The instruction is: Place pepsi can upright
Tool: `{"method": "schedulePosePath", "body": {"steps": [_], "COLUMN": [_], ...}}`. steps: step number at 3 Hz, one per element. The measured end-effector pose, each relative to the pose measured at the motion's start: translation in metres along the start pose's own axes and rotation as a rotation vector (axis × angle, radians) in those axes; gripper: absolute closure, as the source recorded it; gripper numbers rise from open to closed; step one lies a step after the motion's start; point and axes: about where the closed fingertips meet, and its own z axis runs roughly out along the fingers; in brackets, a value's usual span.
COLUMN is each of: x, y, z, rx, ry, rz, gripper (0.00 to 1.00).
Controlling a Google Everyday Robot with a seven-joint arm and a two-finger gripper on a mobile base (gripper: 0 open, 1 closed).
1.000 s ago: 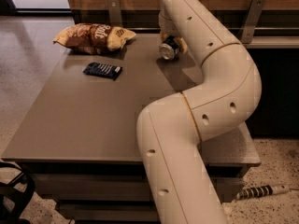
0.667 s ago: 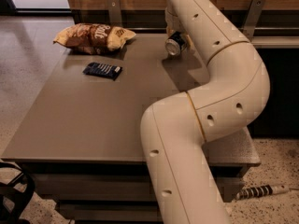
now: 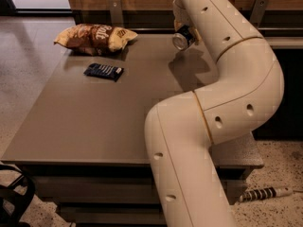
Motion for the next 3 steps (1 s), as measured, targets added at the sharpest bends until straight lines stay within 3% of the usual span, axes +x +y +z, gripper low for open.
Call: {"method": "schedulePosePath", "body": {"steps": [2, 3], "x": [0.011, 0.034], "y": [-0.005, -0.01], "z": [-0.01, -0.003], "rx": [0.027, 0.078], "ry": [0.029, 0.093], "rz": [0.015, -0.01], "gripper": [1.0, 1.0]}}
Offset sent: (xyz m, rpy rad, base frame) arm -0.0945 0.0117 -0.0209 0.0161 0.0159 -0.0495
